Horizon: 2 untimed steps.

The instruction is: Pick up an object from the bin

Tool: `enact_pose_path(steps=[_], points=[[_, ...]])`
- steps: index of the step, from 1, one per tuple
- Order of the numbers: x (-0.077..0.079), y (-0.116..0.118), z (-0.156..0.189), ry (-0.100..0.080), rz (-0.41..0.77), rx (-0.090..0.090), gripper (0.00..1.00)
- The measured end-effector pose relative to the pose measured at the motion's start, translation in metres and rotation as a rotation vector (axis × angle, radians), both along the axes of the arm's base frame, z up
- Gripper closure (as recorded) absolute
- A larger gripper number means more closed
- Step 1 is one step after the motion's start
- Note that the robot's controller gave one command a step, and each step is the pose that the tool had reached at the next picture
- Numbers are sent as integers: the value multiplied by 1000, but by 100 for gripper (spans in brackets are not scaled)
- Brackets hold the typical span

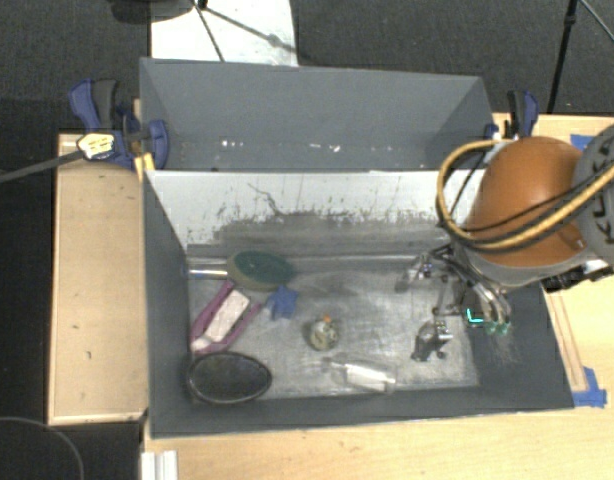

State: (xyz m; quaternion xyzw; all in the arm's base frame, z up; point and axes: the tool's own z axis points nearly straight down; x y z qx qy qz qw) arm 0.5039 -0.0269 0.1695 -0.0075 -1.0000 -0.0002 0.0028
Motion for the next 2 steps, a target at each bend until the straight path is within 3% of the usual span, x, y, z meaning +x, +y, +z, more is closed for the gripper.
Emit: enact_pose_path(steps=[1, 2], points=[[-29, 65, -40, -1, 49, 3, 0], [-20, 70, -97, -21, 153, 1, 0]])
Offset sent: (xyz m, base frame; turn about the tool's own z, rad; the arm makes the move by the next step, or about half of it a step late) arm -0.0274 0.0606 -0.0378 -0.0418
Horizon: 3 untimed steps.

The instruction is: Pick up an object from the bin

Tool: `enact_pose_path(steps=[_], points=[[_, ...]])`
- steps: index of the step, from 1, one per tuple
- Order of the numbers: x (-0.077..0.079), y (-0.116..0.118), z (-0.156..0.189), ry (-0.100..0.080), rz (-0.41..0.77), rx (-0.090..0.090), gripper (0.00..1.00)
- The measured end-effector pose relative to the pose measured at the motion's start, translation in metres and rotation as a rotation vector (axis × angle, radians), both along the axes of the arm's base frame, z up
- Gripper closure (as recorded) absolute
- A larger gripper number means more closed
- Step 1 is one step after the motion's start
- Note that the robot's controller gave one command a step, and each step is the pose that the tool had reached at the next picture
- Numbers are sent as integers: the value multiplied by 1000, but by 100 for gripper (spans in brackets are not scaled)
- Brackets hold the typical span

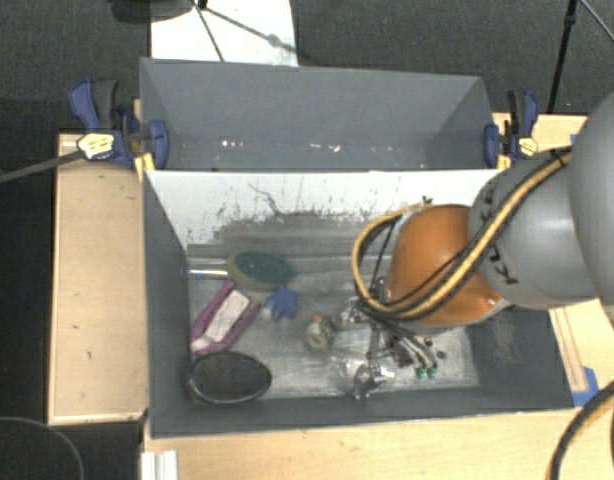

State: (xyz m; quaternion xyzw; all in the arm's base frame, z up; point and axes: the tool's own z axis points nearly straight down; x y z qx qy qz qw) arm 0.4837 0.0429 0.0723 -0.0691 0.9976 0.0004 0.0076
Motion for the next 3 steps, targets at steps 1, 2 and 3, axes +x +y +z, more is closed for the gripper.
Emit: enact_pose_path(steps=[1, 2, 3], points=[[-1, 0, 1, 1, 1, 0, 100], [20, -14, 162, 3, 10, -1, 100], [18, -14, 157, 12, 10, -2, 100]])
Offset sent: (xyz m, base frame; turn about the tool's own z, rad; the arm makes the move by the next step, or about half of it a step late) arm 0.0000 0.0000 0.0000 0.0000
